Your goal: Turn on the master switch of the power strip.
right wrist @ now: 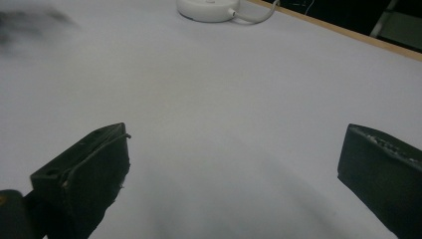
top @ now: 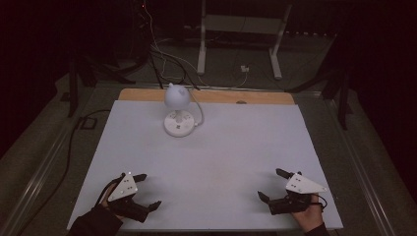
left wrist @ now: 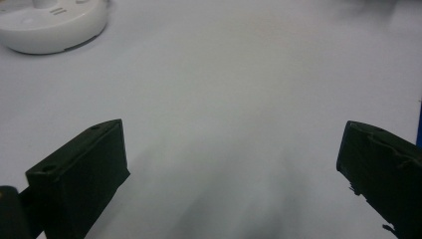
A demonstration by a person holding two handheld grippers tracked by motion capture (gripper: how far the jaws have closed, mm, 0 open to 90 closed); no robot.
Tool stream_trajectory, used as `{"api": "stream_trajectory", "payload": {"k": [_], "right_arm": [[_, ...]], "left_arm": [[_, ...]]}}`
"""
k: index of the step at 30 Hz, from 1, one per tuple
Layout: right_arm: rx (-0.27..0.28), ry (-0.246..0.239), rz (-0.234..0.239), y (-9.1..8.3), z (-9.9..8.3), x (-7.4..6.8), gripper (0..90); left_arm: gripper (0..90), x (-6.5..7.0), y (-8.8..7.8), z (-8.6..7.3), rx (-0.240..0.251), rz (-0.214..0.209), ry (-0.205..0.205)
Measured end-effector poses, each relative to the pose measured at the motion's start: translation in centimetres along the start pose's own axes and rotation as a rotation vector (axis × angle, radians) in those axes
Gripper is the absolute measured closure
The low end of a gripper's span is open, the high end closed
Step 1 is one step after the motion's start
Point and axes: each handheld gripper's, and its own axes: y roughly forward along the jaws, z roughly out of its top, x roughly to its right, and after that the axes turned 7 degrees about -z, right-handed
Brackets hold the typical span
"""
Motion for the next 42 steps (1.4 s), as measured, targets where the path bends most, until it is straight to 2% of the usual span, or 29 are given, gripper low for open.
{"api": "stream_trajectory", "payload": {"k": [7,11,14,18,20,23,32,42], "right_arm": [[0.0,0.008,0.002,-0.1,0.2,0.0,0.0],[-0.01,0.006,0.01,-0.1,0.3,-0.1,0.0],[-0.009,0.003,0.017,0.0,0.3,-0.2,0.0],[0.0,0.0,0.017,0.0,0.4,-0.3,0.0],[0.014,0.002,0.017,-0.2,0.5,-0.3,0.0],[0.028,-0.001,0.013,-0.4,0.6,-0.4,0.0],[0.027,0.006,0.018,-0.4,0.6,-0.5,0.0],[0.027,0.011,0.018,-0.4,0.6,-0.4,0.0]], "left_arm": [[0.2,-0.1,0.0,0.3,-0.008,-0.016,-0.017],[0.2,0.1,0.0,0.7,-0.014,-0.03,-0.005],[0.2,0.3,0.0,1.3,-0.014,-0.06,0.005],[0.2,0.4,0.0,1.8,-0.017,-0.064,0.013],[0.2,0.3,-0.1,2.3,-0.009,-0.078,0.002],[0.2,0.4,-0.2,2.9,-0.004,-0.081,0.014],[0.2,-0.1,-0.5,4.3,0.017,-0.111,-0.004],[0.2,-0.3,0.0,6.2,-0.01,-0.13,0.037]]}}
